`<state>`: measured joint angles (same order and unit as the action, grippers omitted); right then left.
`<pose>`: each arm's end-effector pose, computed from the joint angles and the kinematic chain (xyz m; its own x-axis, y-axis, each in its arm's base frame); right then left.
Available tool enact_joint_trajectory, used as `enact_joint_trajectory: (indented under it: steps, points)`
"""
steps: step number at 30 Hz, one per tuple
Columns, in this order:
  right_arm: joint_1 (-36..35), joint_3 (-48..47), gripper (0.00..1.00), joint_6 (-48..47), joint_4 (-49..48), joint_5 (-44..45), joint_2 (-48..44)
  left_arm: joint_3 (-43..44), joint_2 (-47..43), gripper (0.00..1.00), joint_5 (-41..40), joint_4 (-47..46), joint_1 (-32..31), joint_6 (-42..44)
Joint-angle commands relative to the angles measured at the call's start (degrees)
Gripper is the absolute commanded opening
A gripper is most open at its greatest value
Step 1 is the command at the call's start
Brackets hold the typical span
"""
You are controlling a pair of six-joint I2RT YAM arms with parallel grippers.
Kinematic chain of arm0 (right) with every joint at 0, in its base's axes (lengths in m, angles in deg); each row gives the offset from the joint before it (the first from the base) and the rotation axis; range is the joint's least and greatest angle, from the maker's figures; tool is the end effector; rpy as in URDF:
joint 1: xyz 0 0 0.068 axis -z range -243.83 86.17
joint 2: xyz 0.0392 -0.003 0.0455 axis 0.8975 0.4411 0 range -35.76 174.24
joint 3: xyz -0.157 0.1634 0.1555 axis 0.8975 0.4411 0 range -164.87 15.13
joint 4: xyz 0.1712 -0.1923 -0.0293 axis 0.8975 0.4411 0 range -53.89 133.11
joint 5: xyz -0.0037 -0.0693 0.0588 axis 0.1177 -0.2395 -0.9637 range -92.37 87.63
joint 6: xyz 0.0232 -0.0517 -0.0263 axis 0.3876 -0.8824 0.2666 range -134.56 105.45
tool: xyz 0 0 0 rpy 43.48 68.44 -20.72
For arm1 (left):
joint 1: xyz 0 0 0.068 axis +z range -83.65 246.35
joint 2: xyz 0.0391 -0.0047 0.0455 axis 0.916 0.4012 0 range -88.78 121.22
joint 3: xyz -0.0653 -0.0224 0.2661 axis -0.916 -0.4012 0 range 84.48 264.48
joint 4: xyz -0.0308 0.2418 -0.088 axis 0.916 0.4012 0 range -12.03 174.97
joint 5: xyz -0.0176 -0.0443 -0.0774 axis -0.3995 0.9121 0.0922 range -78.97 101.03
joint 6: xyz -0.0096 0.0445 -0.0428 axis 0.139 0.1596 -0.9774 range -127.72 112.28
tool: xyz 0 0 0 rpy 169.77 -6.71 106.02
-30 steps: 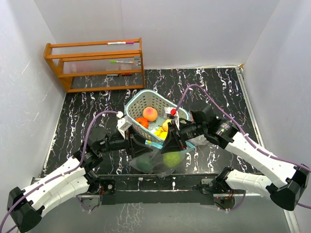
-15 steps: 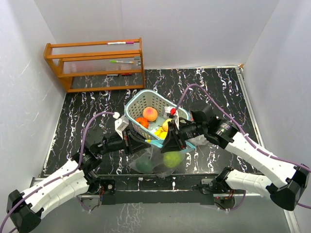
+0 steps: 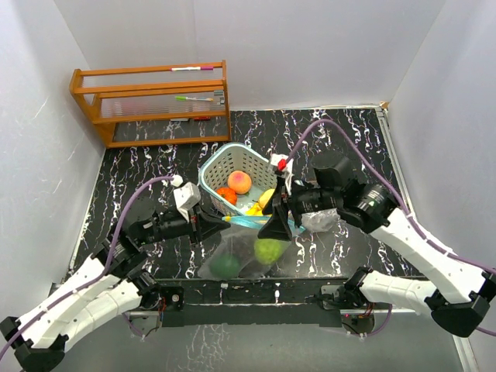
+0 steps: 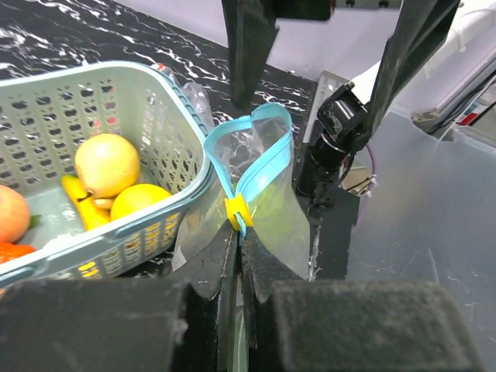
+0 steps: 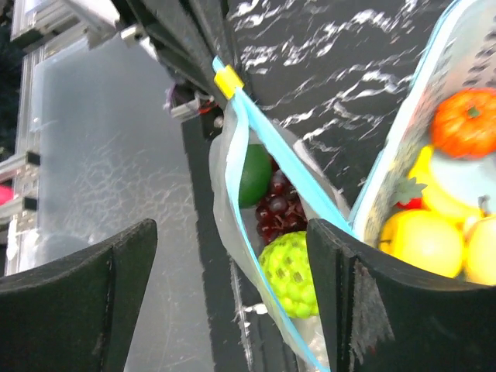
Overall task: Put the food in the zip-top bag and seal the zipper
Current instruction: Move the zipper food storage bag to the center of the board, then zip the zipper food storage bag at the center of the board.
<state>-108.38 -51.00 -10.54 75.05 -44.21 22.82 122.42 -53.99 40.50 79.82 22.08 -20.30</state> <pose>0.1255 0.1681 0.3749 -0.4353 -0.3554 -0.8272 -0.9002 0.1565 0.4065 0.0951 -0.1254 0.3412 -0.1931 -0.0766 -0.9782 0.9404 0.2699 -0.2068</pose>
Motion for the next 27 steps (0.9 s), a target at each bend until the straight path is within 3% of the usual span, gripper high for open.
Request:
enact_joint_trajectory:
  steps: [1,2,7,13,17,23,27]
  points:
    - [0.1,-9.1,0.94,0.4,-0.6,8.9,-1.6,5.6,-2.1,0.00,-2.9,6.3,0.2,7.4]
    - [0.1,-10.2,0.98,0.9,-1.1,9.9,-1.5,6.1,-2.3,0.00,-3.0,6.7,0.2,8.3]
    - [0.1,-10.6,0.98,2.2,-7.3,11.6,-1.8,6.5,-1.6,0.00,-0.6,6.8,0.2,10.7]
    - [0.0,-9.3,0.98,0.9,-11.7,7.4,3.7,5.8,1.3,0.00,2.2,5.3,0.2,10.1]
    - [0.0,-8.3,0.88,0.5,-16.2,3.5,6.5,6.6,2.4,0.00,3.2,5.3,0.2,10.2]
    - [0.0,-8.5,0.64,-1.3,-18.3,-3.9,10.3,7.8,2.6,0.00,3.5,7.6,0.2,10.6]
    - [-0.5,-7.4,0.60,-1.3,-19.2,-9.4,11.8,8.2,3.0,0.00,3.0,8.3,0.2,10.6]
